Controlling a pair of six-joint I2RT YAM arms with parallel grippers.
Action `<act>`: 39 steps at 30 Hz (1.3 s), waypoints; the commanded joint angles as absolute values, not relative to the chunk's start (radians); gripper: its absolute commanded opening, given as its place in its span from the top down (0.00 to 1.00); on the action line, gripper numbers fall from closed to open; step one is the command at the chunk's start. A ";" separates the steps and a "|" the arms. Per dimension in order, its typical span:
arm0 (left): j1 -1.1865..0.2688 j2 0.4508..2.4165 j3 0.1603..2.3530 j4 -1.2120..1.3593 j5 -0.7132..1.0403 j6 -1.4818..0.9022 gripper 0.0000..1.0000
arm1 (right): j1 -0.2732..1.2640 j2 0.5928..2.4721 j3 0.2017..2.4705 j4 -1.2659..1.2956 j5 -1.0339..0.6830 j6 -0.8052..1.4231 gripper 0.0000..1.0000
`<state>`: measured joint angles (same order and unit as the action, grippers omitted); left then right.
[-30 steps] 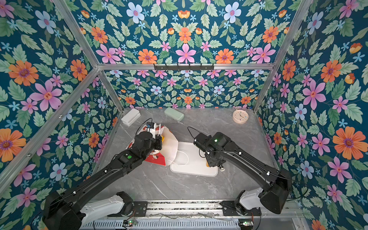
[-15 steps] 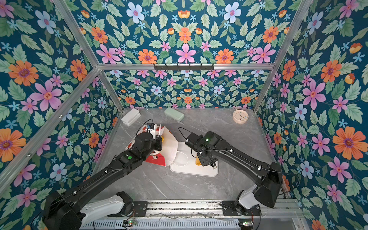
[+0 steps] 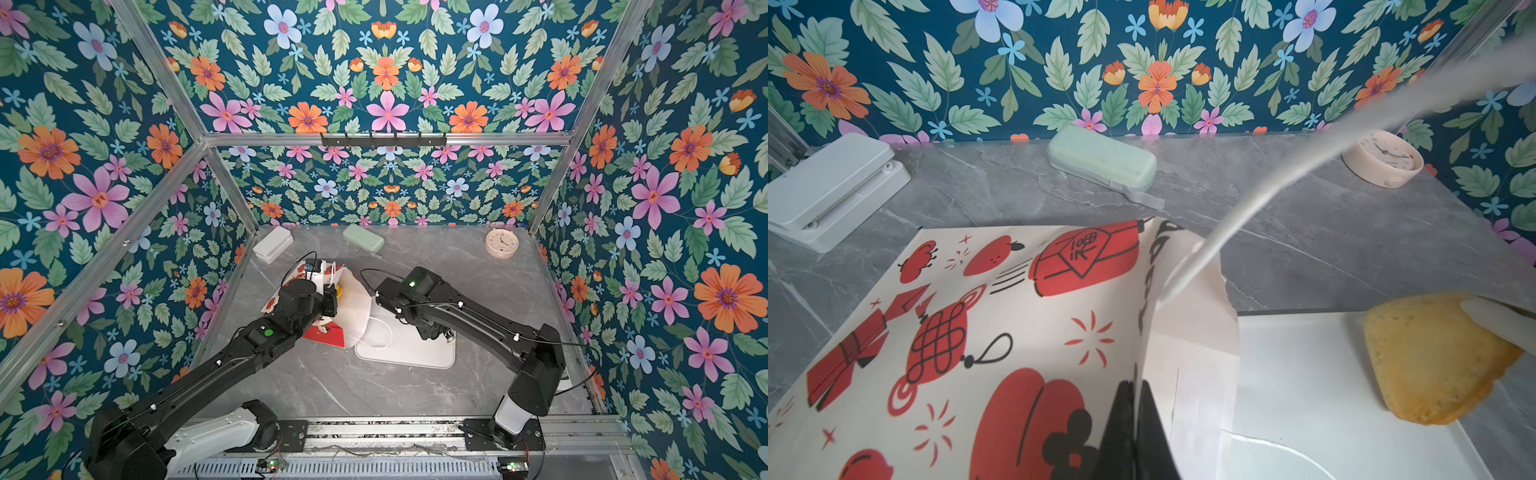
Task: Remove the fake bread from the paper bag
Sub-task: 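Pull the bread out with the tongs and move it over the white tray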
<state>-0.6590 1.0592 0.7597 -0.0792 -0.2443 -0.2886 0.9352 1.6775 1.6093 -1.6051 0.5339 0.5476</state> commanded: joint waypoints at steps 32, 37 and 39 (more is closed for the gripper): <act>-0.655 1.003 0.722 -0.031 -0.294 -0.268 1.00 | 1.029 1.759 1.639 -1.797 0.542 0.666 1.00; -0.648 1.020 0.730 -0.026 -0.317 -0.262 1.00 | 1.001 1.701 1.550 -1.795 0.512 0.688 1.00; -0.647 1.031 0.738 -0.022 -0.317 -0.258 1.00 | 0.984 1.688 1.531 -1.797 0.522 0.690 1.00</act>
